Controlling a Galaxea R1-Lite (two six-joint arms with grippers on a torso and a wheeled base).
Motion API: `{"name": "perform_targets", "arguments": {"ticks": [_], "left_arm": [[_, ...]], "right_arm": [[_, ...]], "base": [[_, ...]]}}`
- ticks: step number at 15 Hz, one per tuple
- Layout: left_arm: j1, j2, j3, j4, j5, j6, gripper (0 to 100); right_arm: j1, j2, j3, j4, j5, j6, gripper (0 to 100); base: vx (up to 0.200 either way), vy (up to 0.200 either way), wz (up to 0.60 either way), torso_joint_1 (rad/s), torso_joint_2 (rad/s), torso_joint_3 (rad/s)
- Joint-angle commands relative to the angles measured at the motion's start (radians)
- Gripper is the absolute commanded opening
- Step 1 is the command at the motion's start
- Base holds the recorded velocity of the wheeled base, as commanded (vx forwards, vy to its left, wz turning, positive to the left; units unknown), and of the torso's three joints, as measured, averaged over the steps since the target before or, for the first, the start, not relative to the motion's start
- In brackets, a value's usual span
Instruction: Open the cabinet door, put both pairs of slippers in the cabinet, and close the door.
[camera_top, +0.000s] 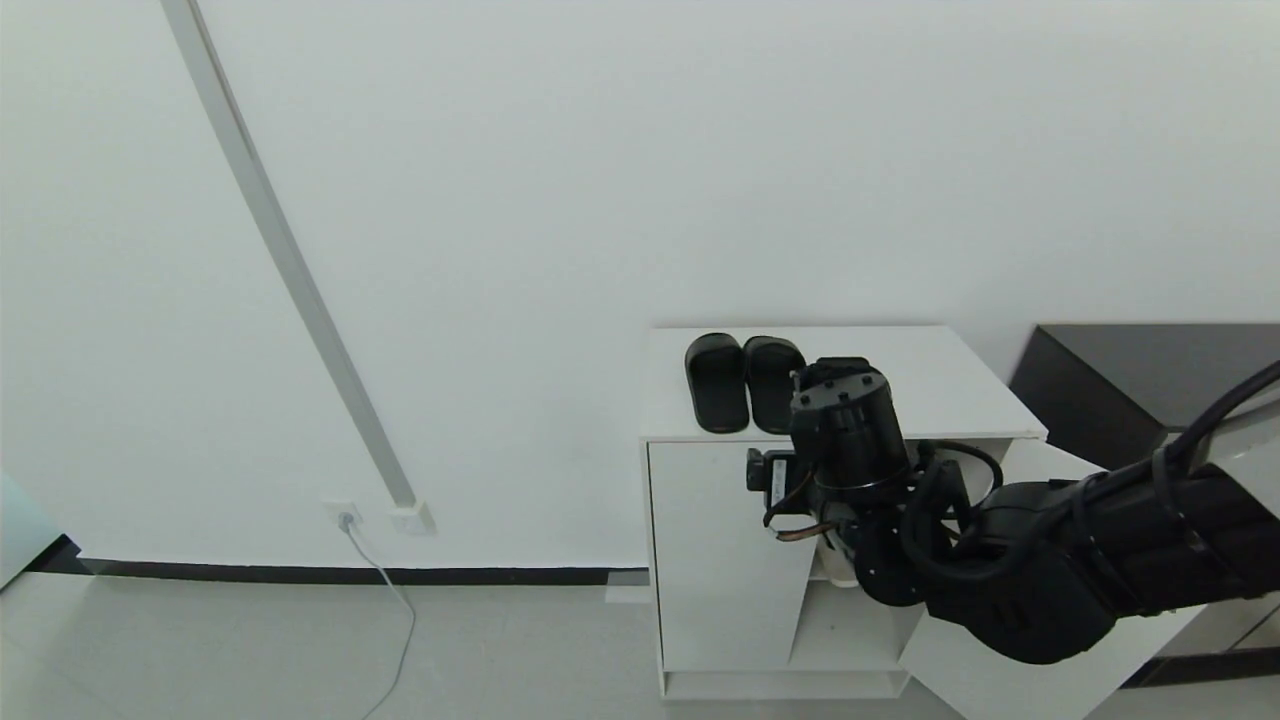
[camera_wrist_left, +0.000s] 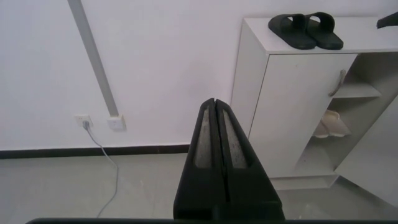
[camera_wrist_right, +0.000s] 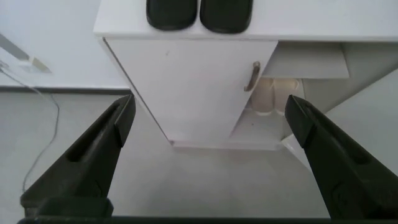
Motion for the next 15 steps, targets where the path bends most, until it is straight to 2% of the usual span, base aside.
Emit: {"name": "perform_targets", "arguments": {"ticks": [1,10,14,15], "left_arm": [[0.000,0.001,0.000,0.000,0.000,0.000,0],[0.000,0.001,0.000,0.000,0.000,0.000,0],[0.000,0.001,0.000,0.000,0.000,-0.002,0],[0.000,0.001,0.000,0.000,0.000,-0.003,0]], "right_arm": [[-0.016,0.021,-0.002,-0.019,0.000,-0.002,100],[-0.035,0.103,0.003,-0.097,0.012,-0.005,100],[-0.036,0.193,0.015,-0.203,0.043,-0.031,100],[-0.036,0.221,0.013,-0.233,0.052,-0.040,100]], "base": [[0.200,0.000,0.00,0.002,0.00,-0.007],[0.200,0.000,0.00,0.006,0.00,0.000],[0.200,0.000,0.00,0.004,0.00,0.002],[0.000,0.000,0.00,0.000,0.00,0.000]]}}
